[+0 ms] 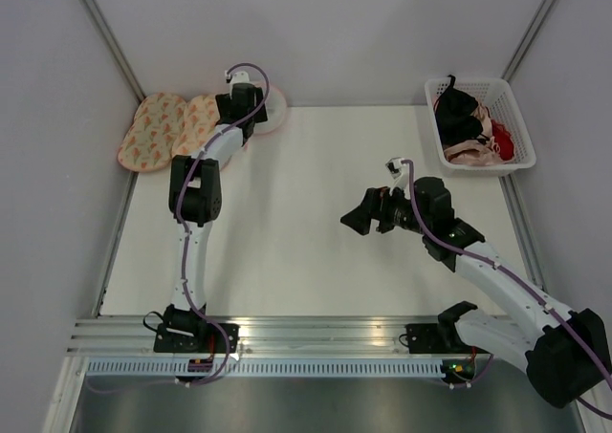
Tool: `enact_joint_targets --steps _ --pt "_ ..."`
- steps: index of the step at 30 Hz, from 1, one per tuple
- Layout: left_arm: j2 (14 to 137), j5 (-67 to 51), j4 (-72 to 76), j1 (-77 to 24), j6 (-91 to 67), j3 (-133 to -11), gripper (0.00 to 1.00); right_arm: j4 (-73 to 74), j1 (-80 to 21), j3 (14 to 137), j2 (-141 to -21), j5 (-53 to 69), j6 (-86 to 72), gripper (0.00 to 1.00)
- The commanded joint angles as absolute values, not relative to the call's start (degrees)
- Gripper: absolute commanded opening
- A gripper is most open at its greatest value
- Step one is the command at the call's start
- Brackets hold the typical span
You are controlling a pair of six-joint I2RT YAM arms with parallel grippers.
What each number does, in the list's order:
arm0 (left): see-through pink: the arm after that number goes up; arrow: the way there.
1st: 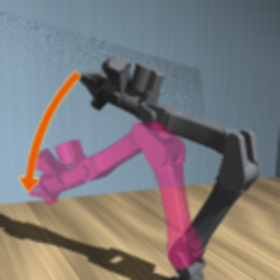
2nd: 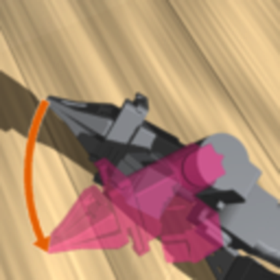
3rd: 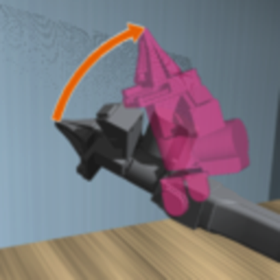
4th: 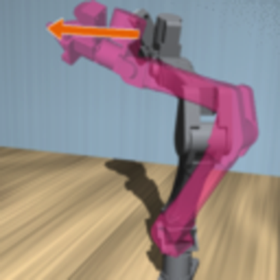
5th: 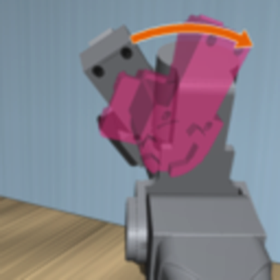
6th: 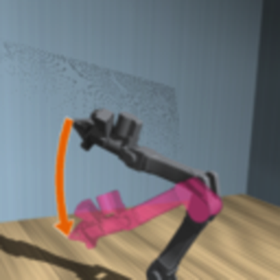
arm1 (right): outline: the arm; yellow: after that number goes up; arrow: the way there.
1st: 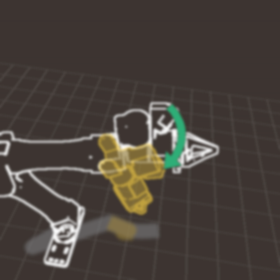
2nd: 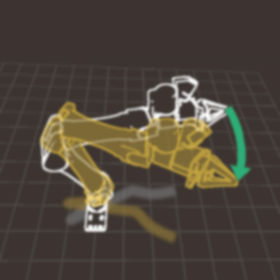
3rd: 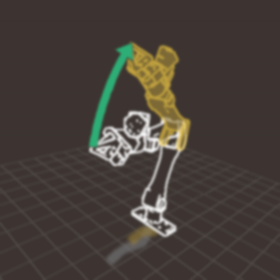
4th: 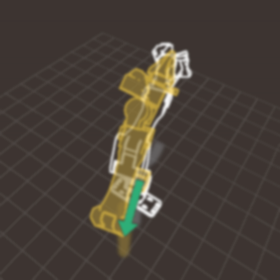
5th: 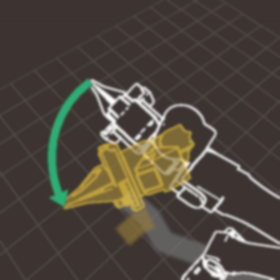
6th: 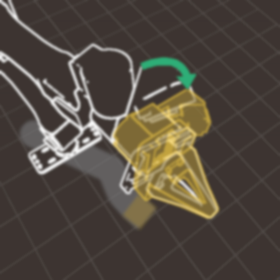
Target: Unzip the laundry bag and remove the bra
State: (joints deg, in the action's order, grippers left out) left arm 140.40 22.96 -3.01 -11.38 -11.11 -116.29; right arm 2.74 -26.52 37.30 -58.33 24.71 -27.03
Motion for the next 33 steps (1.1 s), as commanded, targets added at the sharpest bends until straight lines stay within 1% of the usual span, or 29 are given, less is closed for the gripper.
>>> enact_joint_targets --steps 1,2,3,4,5,7,8,10,11,13,14,16,19,20,21,22,23,25,26,27,30,32,33 --pt "142.38 15.43 -4.93 -10.63 -6.68 -121.55 0.95 2.81 -26.72 38.94 -56.08 24.08 -27.95 0.98" --pt "142.12 12.77 -4.05 -10.63 -6.59 -121.29 0.94 2.90 -26.81 38.94 -55.90 24.08 -28.12 0.98" --pt "141.68 9.26 -3.87 -10.55 -6.50 -120.77 0.88 2.81 -26.81 39.02 -55.38 24.08 -28.47 0.98" --pt "141.51 3.31 -3.69 -10.63 -6.42 -120.67 0.84 2.73 -26.81 39.02 -55.11 24.08 -28.65 0.98" --pt "141.24 1.08 -3.43 -10.55 -7.29 -120.24 0.76 2.55 -26.81 39.02 -54.85 24.08 -28.91 0.97" --pt "139.67 -6.37 -2.29 -10.55 -9.04 -118.92 0.65 2.11 -26.81 38.85 -54.41 24.17 -29.53 0.94" --pt "138.96 -8.42 -0.72 -10.55 -9.92 -117.18 0.56 2.02 -26.81 38.76 -54.23 24.26 -29.53 0.93" --pt "136.68 -13.42 1.22 -10.55 -12.38 -115.32 0.48 1.93 -26.81 38.76 -54.05 24.69 -29.62 0.90" --pt "136.06 -14.67 1.75 -10.55 -13.00 -114.09 0.39 2.02 -26.81 38.67 -54.05 24.70 -29.79 0.89" --pt "134.74 -16.43 1.67 -10.55 -15.72 -113.12 0.27 2.28 -26.81 38.85 -53.79 24.70 -29.53 0.88" --pt "133.08 -17.13 1.67 -10.55 -16.95 -111.55 0.15 2.37 -26.81 38.85 -53.35 24.52 -29.53 0.87" --pt "131.14 -18.19 1.58 -10.55 -22.11 -109.26 0.02 2.55 -26.81 39.02 -53.00 23.13 -29.53 0.87" --pt "124.65 -20.39 5.86 -10.63 -30.28 -100.57 0.02 2.72 -26.81 39.64 -52.38 20.57 -29.79 0.90" --pt "120.63 -20.65 7.80 -10.72 -32.41 -94.20 0.02 2.72 -26.81 40.07 -52.38 19.26 -29.53 0.93" --pt "118.06 -21.00 10.17 -10.90 -34.69 -90.48 0.02 2.64 -26.72 40.25 -52.47 18.64 -29.71 0.98" --pt "115.60 -21.09 15.76 -11.07 -39.50 -86.44 0.02 2.46 -26.81 40.34 -52.56 18.28 -29.71 0.98" --pt "113.58 -21.35 18.52 -11.25 -41.73 -78.91 0.02 2.03 -26.89 40.60 -52.91 18.19 -29.71 0.98" --pt "106.90 -20.92 21.52 -12.12 -48.56 -71.84 0.02 0.97 -26.81 40.69 -53.35 18.11 -29.97 0.98" --pt "104.61 -20.66 24.58 -12.48 -50.43 -65.28 0.02 0.79 -26.81 40.95 -54.05 18.19 -30.14 0.98" --pt "100.59 -19.44 25.31 -13.70 -52.28 -62.00 0.02 0.44 -26.89 40.96 -54.40 18.80 -30.41 0.98" --pt "94.76 -17.85 29.43 -16.77 -59.47 -50.13 0.02 -2.98 -26.89 40.34 -55.72 21.26 -31.20 0.98" --pt "90.01 -18.01 32.68 -18.10 -62.48 -42.15 0.02 -4.65 -26.89 39.38 -56.77 23.63 -31.46 0.98" --pt "88.52 -19.15 36.09 -19.15 -64.06 -39.75 0.02 -6.31 -26.98 39.11 -57.30 24.60 -31.81 0.97"
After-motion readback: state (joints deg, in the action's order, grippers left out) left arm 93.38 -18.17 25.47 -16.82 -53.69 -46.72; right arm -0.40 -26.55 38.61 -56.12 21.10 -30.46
